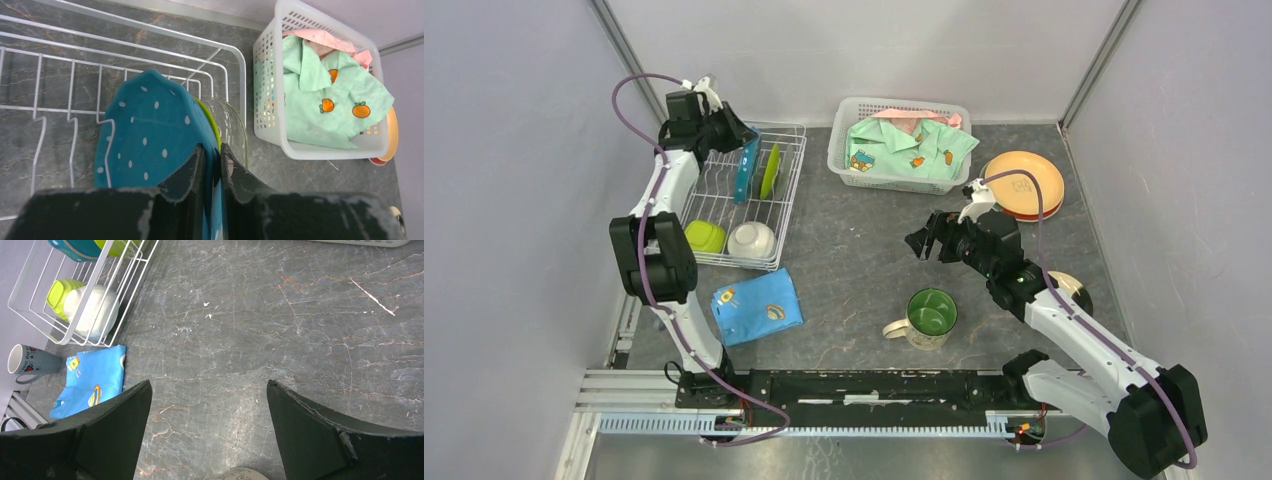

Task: Load the mixed dishes into the dish rack
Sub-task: Insert the plate into the dish rack, then move the dish rack to the corner of the board.

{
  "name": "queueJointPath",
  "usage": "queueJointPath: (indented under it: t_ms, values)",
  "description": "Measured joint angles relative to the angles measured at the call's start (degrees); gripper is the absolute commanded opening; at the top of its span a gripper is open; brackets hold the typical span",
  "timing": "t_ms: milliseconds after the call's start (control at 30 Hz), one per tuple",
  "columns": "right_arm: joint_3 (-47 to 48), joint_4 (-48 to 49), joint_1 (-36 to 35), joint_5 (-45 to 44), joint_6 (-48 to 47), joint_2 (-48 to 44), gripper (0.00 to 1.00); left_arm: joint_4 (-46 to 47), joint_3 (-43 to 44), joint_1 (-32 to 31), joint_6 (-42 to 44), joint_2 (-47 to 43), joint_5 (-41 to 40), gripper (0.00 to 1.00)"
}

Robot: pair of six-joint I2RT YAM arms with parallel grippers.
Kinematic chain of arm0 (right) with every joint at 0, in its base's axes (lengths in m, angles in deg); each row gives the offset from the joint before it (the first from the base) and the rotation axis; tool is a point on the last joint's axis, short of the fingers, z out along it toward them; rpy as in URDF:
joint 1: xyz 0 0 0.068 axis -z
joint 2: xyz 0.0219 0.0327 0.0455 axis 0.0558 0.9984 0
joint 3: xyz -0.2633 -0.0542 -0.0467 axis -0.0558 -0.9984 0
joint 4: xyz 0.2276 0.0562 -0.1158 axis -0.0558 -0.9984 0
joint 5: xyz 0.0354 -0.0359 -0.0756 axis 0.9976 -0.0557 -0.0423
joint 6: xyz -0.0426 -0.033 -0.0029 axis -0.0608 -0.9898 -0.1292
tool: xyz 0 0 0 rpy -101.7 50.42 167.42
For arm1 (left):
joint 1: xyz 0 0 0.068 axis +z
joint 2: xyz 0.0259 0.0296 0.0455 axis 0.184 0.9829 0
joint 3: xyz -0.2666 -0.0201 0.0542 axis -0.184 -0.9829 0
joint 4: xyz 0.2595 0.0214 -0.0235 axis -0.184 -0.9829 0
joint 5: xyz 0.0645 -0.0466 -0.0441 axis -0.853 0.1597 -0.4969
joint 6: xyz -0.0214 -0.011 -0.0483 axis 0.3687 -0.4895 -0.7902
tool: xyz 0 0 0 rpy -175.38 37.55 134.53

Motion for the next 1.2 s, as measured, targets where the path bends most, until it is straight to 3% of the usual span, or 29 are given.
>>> queueJointPath:
  t_ms: [133,267,400,633,867,1033,1200]
  values:
    - [0.0,0.0,0.0,-0.1,0.0,-0.1,0.92,0.9,-0.2,0.0,-0.9,0.0,-1.0,0.22]
    - [0.0,0.0,0.0,-0.4,0.0,-0.1,0.92,1.6,-0.2,0.0,-1.2,0.0,-1.9,0.46]
    - [0.0,0.0,0.0,-0.4,0.0,-0.2,0.93,2.7,-0.2,0.4,-1.4,-0.5,-3.0,0.60]
    - [0.0,-0.1,0.0,-0.5,-0.1,-0.5,0.98,2.6,0.1,0.6,-1.3,-2.9,-4.2,0.70]
    - [0.2,-3.8,-0.2,-3.7,-1.8,-1.7,0.98,0.1,-1.0,0.4,-0.6,-11.5,-4.4,0.81]
    - [1.3,-9.4,-0.2,-8.9,-3.0,-2.7,0.98,-0.3,-9.9,-1.4,0.4,-22.8,-4.7,0.83]
    - [2.0,-13.0,-0.2,-12.3,-4.6,-5.1,0.98,-0.5,-19.1,-10.2,2.9,-30.8,-7.7,0.80]
